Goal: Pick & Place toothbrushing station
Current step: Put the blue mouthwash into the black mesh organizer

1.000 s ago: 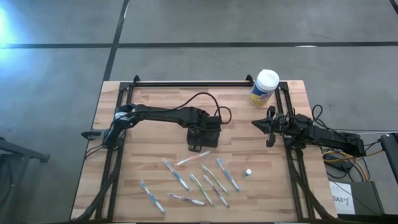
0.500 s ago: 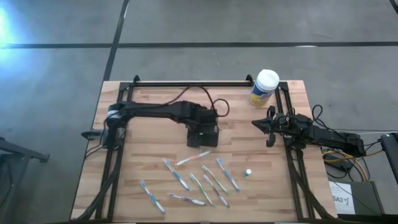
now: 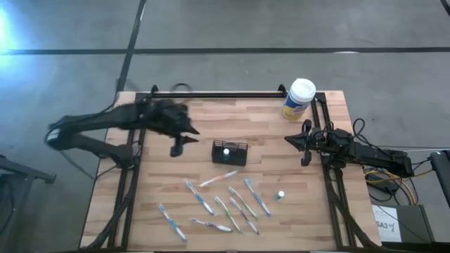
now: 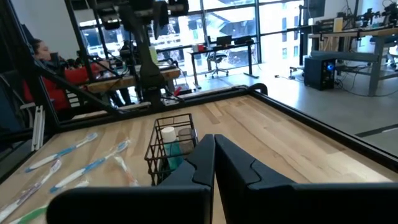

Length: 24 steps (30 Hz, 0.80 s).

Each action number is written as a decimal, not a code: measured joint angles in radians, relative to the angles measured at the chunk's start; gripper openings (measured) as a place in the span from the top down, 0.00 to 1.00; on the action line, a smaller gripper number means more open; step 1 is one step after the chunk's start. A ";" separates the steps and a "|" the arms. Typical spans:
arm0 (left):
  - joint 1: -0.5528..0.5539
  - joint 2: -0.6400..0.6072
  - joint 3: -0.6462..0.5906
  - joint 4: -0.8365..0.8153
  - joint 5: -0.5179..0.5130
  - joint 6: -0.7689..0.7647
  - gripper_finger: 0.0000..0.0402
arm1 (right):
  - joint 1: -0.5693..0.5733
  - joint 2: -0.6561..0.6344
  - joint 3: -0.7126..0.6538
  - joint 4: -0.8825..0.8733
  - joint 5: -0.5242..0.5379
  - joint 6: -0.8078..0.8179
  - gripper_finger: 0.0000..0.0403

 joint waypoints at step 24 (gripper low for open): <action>0.117 -0.604 -1.004 1.027 0.281 -0.018 1.00 | 0.000 0.000 0.000 0.034 0.000 -0.015 0.98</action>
